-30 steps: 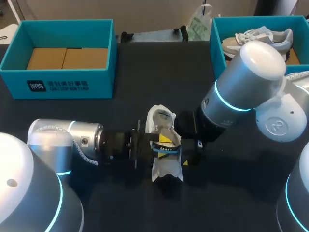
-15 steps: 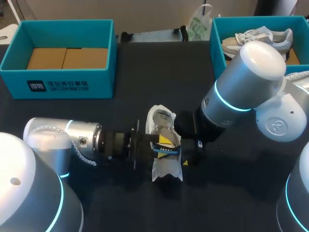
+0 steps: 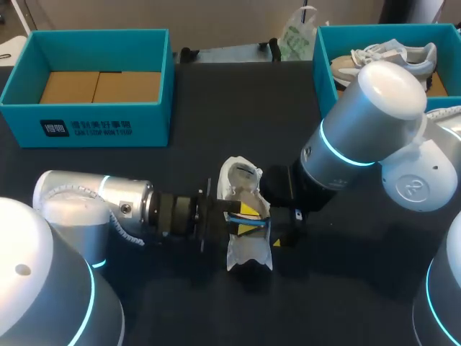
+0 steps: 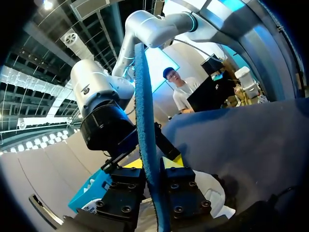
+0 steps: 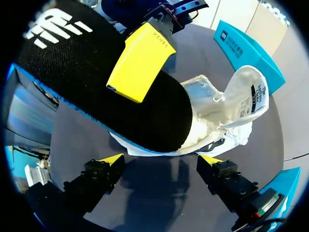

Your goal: Take the shoe out of the shoebox, open the shoe tongue, remove and reinsert the insole, then place the shoe into the shoebox

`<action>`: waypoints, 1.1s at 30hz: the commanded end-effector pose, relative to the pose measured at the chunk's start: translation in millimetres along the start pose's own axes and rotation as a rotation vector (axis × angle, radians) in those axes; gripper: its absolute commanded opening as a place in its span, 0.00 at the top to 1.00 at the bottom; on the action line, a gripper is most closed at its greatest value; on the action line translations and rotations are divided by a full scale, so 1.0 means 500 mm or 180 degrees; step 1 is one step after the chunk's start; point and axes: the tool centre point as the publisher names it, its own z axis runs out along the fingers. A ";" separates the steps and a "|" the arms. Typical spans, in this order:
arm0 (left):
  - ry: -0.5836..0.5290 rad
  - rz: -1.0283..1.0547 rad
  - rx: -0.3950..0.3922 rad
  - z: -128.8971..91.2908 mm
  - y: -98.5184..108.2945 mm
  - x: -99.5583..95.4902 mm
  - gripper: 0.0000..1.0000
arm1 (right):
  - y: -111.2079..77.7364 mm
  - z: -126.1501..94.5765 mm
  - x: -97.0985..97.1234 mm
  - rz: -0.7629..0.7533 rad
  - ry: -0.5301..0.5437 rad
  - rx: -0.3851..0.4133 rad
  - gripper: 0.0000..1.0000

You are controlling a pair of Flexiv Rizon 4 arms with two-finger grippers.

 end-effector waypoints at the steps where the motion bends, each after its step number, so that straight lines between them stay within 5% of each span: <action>1: 0.0004 0.0027 -0.0029 0.000 -0.006 0.004 1.00 | -0.001 0.001 0.002 -0.0001 -0.0005 -0.0003 0.00; 33: 0.0079 0.0413 0.0008 -0.005 0.017 0.034 1.00 | -0.001 0.001 0.002 -0.0001 -0.0005 -0.0003 0.00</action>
